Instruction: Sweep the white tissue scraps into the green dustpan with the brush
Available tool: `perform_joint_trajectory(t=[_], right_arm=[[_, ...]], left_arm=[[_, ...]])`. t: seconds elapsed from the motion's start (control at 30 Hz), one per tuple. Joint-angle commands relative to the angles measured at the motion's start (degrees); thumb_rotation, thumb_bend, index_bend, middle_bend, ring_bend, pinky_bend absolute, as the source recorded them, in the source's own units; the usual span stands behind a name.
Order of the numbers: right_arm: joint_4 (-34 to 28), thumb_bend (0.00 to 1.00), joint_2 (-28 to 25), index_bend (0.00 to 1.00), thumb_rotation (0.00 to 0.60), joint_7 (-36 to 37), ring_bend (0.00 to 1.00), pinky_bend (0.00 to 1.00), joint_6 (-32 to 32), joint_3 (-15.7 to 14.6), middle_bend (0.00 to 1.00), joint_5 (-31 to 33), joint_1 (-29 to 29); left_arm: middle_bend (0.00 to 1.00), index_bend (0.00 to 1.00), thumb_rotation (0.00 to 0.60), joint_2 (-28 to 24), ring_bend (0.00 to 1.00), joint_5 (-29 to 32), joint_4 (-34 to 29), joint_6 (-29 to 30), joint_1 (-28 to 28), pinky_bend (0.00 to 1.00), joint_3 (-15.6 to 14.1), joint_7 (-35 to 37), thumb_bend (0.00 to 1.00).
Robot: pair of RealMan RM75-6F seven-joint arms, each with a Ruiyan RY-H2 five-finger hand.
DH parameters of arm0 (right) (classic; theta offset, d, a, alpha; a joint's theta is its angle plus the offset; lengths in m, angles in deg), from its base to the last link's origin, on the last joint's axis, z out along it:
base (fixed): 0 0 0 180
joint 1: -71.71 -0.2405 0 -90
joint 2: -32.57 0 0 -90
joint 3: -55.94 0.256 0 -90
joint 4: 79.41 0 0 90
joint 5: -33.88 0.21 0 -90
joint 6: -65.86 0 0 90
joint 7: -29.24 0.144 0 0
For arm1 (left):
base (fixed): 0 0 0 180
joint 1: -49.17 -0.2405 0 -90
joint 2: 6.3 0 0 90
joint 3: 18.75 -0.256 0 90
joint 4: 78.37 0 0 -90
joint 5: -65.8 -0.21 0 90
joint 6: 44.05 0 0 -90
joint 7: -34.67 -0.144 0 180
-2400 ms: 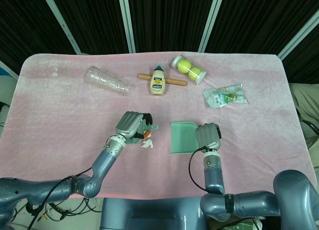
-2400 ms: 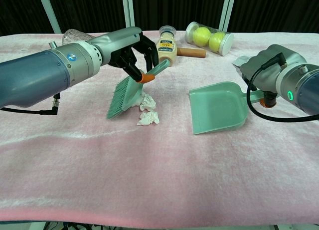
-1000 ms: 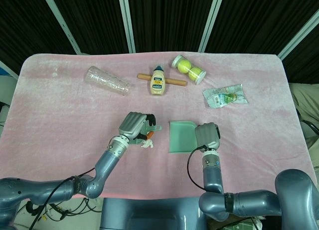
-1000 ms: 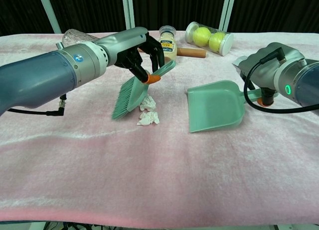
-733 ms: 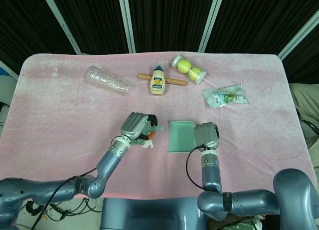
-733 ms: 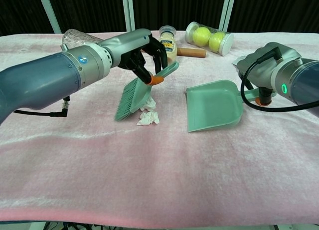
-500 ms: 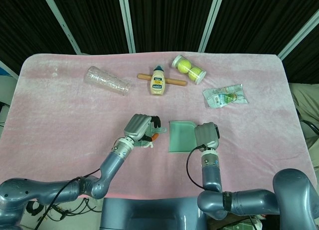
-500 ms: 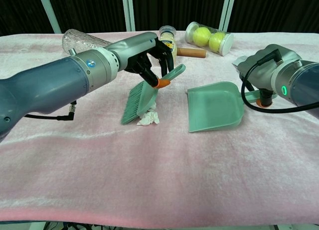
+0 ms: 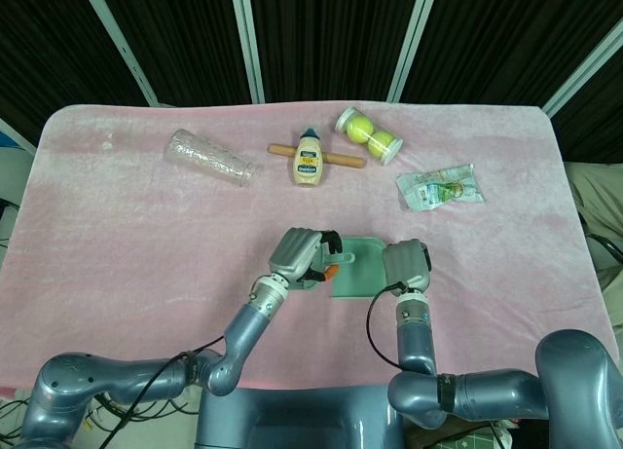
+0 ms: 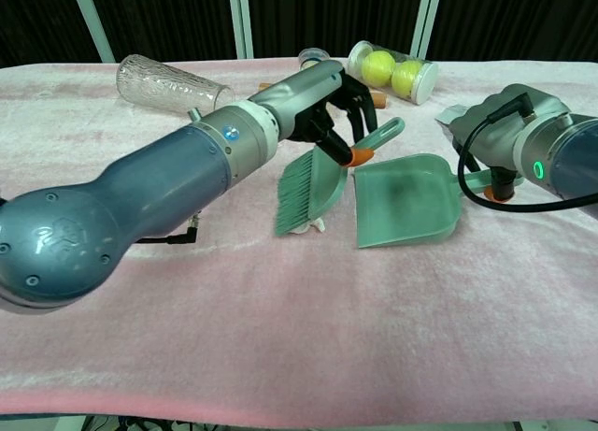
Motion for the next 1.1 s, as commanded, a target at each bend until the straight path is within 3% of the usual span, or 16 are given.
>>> perform_joint_trajectory(t=[0.03, 0.33, 0.63, 0.87, 1.1], right_arm=[[-0.18, 0.45, -0.07, 0.74, 0.600, 0.10, 0.72, 0.75, 0.07, -0.01, 0.68, 0.02, 0.03], [-0.84, 0.45, -0.22, 0.74, 0.600, 0.26, 0.72, 0.75, 0.62, -0.04, 0.68, -0.21, -0.04], [-1.01, 0.45, -0.17, 0.74, 0.600, 0.35, 0.72, 0.75, 0.91, -0.33, 0.68, -0.17, 0.06], [-0.81, 0.45, 0.44, 0.74, 0.600, 0.16, 0.72, 0.75, 0.97, -0.49, 0.68, -0.12, -0.11], [-0.29, 0.45, 0.61, 0.74, 0.600, -0.13, 0.72, 0.75, 0.95, -0.16, 0.68, 0.10, -0.39]], left_arm=[[0.71, 0.66, 0.600, 1.78, 0.89, -1.85, 1.45, 0.43, 1.45, 0.99, 1.23, 1.59, 0.45], [0.71, 0.66, 0.600, 4.20, 0.89, -3.77, 2.32, 0.64, 3.08, 0.99, 2.93, 3.78, 0.45], [0.71, 0.66, 0.600, 0.60, 0.89, -5.16, -1.52, 1.78, 1.91, 0.99, 4.84, 5.52, 0.45], [0.71, 0.66, 0.600, -4.19, 0.89, -3.93, -2.81, 0.07, -0.50, 0.99, 2.86, 4.36, 0.45], [0.71, 0.66, 0.600, -3.95, 0.89, -3.22, -0.58, -1.16, -1.24, 0.99, 1.08, 4.88, 0.45]])
